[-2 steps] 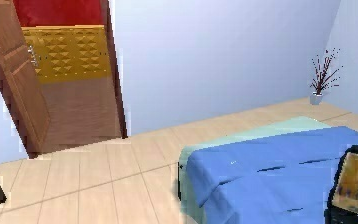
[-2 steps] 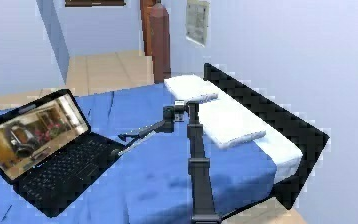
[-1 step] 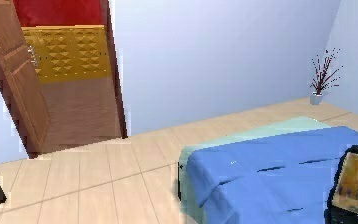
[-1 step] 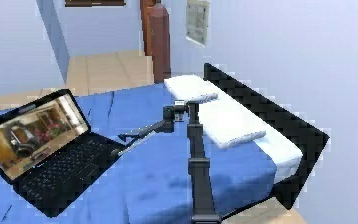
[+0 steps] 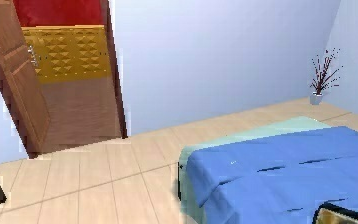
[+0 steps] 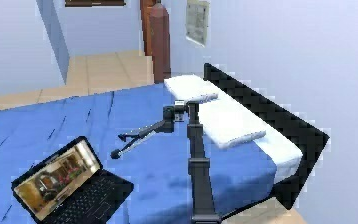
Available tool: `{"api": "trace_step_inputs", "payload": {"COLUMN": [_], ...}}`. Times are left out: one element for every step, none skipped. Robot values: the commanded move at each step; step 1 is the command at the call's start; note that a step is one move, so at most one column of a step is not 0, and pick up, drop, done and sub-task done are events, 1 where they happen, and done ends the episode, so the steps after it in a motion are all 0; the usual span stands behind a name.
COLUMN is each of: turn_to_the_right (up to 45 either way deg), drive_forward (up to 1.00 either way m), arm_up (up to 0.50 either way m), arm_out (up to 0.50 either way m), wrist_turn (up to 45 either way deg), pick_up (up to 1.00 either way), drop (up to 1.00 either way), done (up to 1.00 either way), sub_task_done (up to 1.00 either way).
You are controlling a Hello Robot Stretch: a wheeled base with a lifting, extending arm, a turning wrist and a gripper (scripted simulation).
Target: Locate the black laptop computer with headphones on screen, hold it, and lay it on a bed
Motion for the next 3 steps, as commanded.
{"api": "trace_step_inputs", "payload": {"turn_to_the_right": [0.0, 0.0, 0.0], "drive_forward": [0.00, 0.00, 0.00], "arm_up": [0.10, 0.00, 0.00], "arm_out": [0.00, -0.08, 0.00], "wrist_turn": [0.0, 0.0, 0.0], "pick_up": [0.00, 0.00, 0.00], "drop": [0.00, 0.00, 0.00], "done": [0.00, 0.00, 1.00], "sub_task_done": [0.00, 0.00, 0.00]}}
